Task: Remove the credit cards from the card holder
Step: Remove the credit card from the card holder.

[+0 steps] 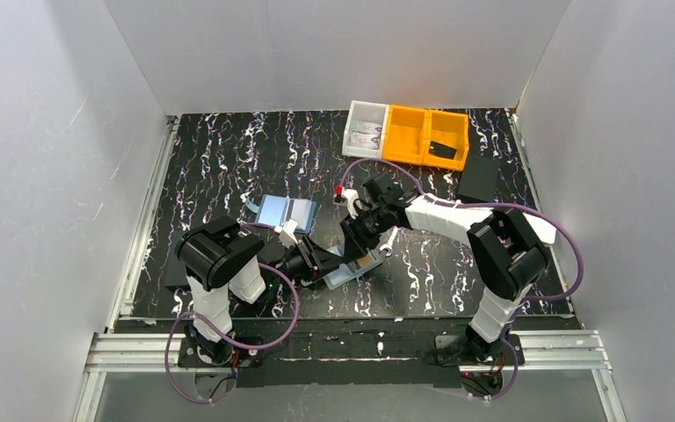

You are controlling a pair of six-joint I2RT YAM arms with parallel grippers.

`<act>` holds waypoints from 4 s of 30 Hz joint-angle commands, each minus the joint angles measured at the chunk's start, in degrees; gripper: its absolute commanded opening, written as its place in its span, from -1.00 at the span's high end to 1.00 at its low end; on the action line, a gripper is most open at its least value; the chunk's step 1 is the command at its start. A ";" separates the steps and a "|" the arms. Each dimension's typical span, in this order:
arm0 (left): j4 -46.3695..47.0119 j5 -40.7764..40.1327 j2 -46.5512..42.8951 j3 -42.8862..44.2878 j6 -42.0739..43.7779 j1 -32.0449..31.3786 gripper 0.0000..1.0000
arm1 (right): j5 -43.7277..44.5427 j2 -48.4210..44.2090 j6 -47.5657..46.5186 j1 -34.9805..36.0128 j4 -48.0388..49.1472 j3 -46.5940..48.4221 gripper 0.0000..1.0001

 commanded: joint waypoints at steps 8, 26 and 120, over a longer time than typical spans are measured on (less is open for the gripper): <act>-5.92 -1.78 1.19 -1.20 1.99 -0.23 0.10 | 1.91 -1.70 0.40 -1.81 1.38 0.84 0.40; -5.38 -2.53 -2.93 -1.29 1.01 -0.20 0.08 | -8.39 3.75 6.47 -6.47 3.34 -0.74 0.97; -4.69 -3.22 -12.54 5.53 -4.99 -0.39 0.76 | -25.12 8.28 33.22 -10.79 29.38 -9.92 0.97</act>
